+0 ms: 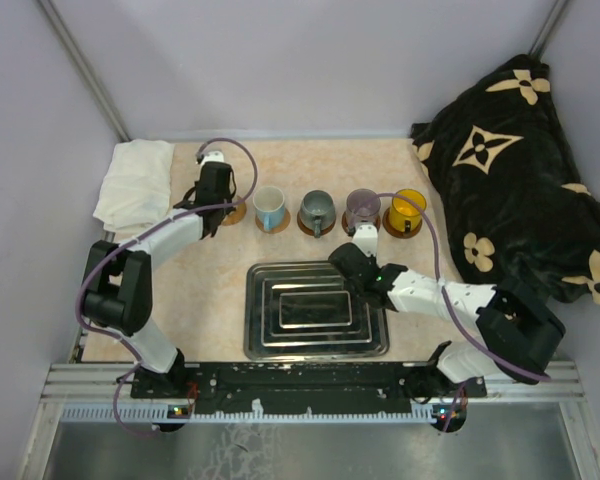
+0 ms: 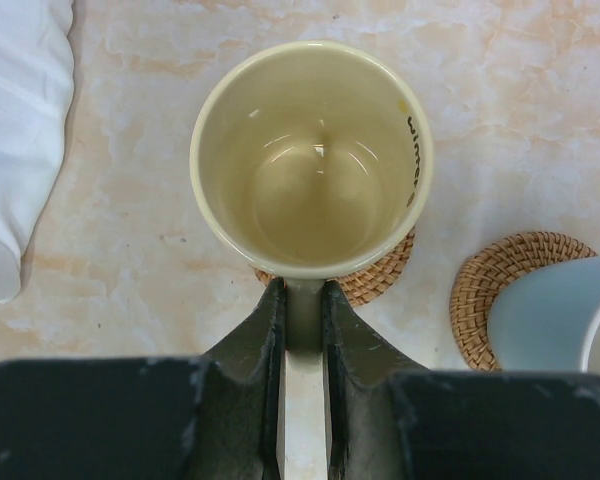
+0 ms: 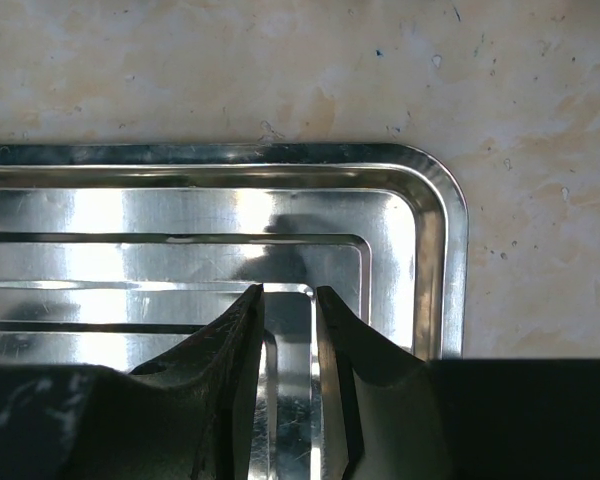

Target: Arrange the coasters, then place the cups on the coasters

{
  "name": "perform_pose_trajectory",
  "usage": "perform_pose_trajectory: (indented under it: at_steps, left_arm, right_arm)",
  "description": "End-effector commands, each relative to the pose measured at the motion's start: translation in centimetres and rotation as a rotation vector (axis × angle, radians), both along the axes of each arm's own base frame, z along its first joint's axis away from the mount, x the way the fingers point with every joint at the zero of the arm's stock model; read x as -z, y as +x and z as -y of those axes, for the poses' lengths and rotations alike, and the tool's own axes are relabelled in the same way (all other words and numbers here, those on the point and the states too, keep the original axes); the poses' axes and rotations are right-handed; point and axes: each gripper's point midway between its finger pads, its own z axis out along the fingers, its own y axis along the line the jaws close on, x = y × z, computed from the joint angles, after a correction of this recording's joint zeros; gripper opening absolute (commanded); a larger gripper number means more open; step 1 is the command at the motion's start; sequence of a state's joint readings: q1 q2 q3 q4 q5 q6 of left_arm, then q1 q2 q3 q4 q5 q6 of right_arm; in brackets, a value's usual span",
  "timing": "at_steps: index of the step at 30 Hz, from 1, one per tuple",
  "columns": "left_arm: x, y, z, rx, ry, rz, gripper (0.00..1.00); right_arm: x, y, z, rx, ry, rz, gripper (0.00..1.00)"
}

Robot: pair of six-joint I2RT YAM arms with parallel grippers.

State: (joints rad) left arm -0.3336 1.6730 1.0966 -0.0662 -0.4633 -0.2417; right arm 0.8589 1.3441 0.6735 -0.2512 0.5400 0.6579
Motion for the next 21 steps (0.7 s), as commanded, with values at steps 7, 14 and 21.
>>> perform_pose_trajectory:
  at_steps: [7, 14, 21]
  left_arm:
    - [-1.7, 1.8, 0.2, -0.009, -0.036, 0.109, 0.0]
    - [-0.7, 1.5, 0.5, 0.001, -0.051, 0.09, 0.0]
    - [0.6, 0.9, 0.5, 0.013, -0.054, 0.068, 0.0]
  right_arm:
    - [-0.6, 1.0, -0.3, 0.027, 0.023, 0.03, 0.28]
    - [-0.6, 1.0, -0.3, 0.027, 0.024, 0.031, 0.28]
    - [-0.6, 1.1, -0.3, 0.027, 0.023, 0.031, 0.28]
